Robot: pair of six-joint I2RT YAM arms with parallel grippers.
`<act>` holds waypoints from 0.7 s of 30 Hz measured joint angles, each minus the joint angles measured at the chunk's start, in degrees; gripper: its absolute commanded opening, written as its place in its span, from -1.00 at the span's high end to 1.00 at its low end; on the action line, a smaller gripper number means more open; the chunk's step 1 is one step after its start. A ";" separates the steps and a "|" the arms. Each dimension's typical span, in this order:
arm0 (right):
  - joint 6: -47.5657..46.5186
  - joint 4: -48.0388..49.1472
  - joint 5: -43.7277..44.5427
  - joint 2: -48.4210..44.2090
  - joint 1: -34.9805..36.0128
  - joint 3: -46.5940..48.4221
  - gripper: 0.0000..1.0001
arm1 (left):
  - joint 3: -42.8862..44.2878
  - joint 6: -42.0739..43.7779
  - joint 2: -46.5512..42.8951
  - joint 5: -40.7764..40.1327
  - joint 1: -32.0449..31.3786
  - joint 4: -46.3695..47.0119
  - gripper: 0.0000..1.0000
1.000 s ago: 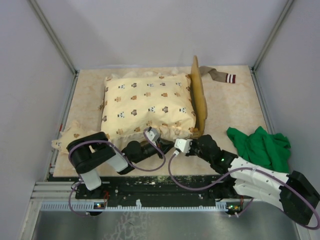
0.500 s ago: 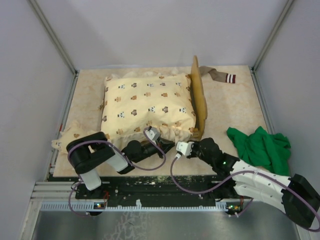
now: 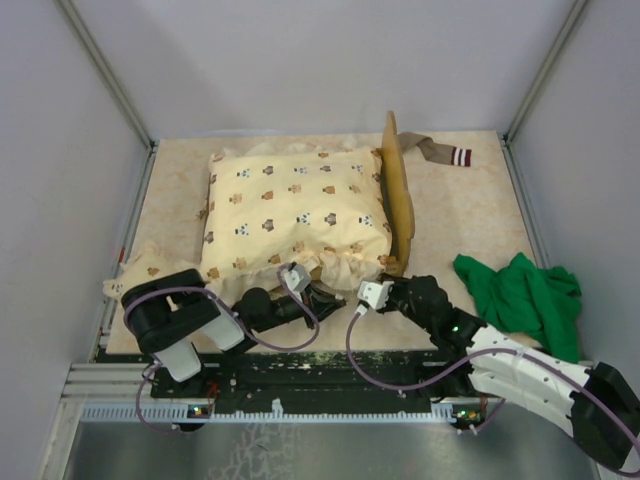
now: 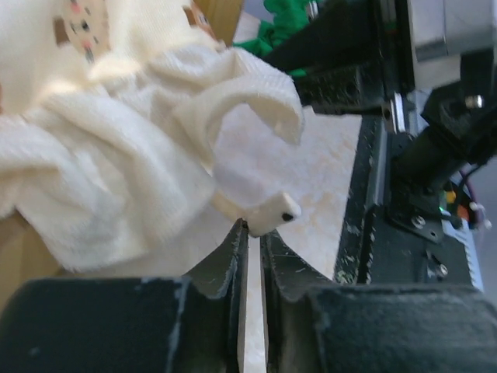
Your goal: Set up the pet bed
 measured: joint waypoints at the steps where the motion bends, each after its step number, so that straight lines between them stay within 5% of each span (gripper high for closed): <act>1: -0.24 -0.07 -0.50 0.31 -0.35 0.00 1.00 | -0.87 -0.13 0.11 1.20 0.00 0.20 0.28; 8: -0.70 0.33 -4.98 0.57 -1.01 -0.02 1.00 | -6.08 -2.73 -5.62 4.94 0.00 -2.75 -0.01; 14: -0.35 1.20 -8.85 1.22 -2.43 -0.37 1.00 | 2.95 -0.72 -23.67 1.38 0.00 -26.86 -0.12; 21: 0.46 2.29 -11.78 1.33 -2.56 -0.46 1.00 | 9.62 1.01 -25.77 -3.23 0.37 -39.12 -0.31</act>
